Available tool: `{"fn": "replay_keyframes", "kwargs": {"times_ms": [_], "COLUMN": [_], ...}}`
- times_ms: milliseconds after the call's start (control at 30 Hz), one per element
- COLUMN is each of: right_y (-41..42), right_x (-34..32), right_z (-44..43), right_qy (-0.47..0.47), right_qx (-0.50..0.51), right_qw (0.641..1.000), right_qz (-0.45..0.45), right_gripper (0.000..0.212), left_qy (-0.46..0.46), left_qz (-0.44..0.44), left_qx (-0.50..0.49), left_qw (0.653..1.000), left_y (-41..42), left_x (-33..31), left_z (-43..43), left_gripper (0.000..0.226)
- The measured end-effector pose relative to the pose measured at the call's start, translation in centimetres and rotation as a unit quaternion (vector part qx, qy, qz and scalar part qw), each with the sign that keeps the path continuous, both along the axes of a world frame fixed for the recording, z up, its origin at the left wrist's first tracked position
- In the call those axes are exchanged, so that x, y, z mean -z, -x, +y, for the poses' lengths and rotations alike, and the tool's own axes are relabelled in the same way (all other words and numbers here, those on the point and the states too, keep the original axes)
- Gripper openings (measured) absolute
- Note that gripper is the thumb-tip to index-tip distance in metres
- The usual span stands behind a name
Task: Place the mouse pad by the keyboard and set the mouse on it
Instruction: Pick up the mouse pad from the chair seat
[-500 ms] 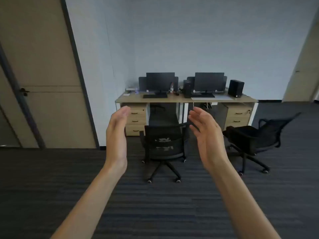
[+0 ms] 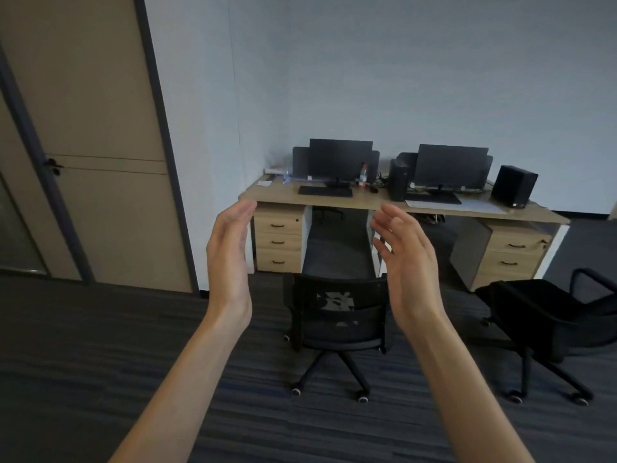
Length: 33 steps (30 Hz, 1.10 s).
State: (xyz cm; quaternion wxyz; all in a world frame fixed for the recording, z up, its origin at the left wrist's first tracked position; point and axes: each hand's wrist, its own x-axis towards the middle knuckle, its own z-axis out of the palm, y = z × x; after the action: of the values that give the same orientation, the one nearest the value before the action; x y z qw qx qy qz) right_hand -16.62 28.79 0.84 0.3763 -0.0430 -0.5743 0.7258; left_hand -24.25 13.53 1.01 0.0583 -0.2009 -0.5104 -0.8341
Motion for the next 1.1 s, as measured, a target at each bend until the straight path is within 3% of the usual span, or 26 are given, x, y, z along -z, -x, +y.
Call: {"fn": "replay_keyframes", "kwargs": {"times_ms": [800, 1100], "right_y": [52.9, 72.8], "right_x": [0.4, 0.7], "right_z": [7.2, 15.1], "right_qy": [0.003, 0.011], "right_qx": [0.012, 0.033], "right_qw": [1.000, 0.998], "right_qz": [0.027, 0.058], "right_gripper": [0.023, 0.024], "left_qy": [0.033, 0.037], "left_qz": [0.016, 0.040], "left_qx": [-0.001, 0.017], "left_qw": [0.999, 0.998], "left_y": [52.4, 72.7], "left_x": [1.4, 0.8], "left_z": [6.7, 15.0], "left_gripper": [0.018, 0.018]}}
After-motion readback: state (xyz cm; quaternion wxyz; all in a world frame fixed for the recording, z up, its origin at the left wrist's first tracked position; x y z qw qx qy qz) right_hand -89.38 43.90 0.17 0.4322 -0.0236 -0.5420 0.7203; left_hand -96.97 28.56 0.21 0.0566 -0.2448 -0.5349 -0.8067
